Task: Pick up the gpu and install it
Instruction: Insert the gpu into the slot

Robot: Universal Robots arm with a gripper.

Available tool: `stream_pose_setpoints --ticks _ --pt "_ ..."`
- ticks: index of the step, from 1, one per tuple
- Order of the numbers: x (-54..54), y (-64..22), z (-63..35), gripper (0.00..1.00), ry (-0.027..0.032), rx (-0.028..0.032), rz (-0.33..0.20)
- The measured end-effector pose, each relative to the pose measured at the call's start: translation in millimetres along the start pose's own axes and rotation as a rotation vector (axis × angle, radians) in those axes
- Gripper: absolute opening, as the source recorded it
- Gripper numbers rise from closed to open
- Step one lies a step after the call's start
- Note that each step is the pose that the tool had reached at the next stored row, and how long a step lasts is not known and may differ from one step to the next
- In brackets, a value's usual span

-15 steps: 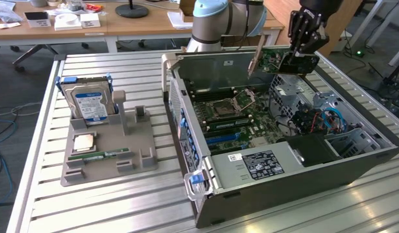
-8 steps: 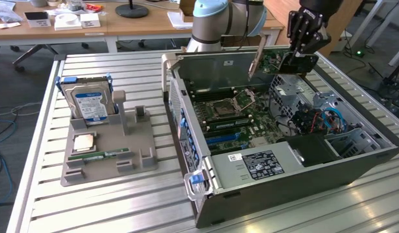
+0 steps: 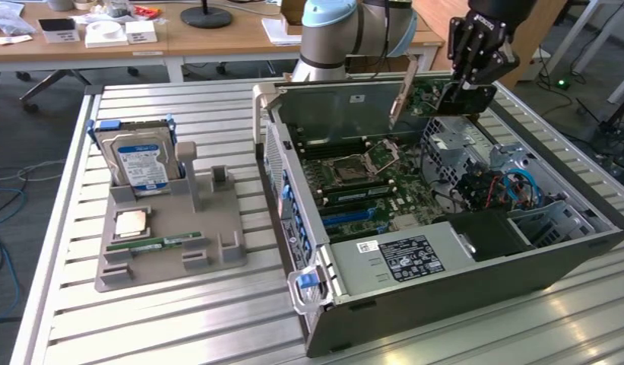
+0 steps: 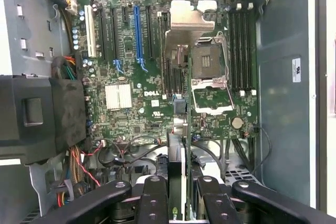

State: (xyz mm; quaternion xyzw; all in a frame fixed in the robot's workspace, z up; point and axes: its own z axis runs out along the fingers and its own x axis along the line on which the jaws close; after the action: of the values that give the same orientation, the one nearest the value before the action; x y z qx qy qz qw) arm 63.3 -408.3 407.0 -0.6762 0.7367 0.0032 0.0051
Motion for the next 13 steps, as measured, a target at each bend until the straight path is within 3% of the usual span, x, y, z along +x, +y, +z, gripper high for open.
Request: stream_pose_setpoints --ticks 8,13 --pt "0.1 0.9 0.9 0.26 0.0 -0.0005 -0.047" --pt "0.3 2.9 2.6 0.26 0.0003 -0.0005 -0.049"
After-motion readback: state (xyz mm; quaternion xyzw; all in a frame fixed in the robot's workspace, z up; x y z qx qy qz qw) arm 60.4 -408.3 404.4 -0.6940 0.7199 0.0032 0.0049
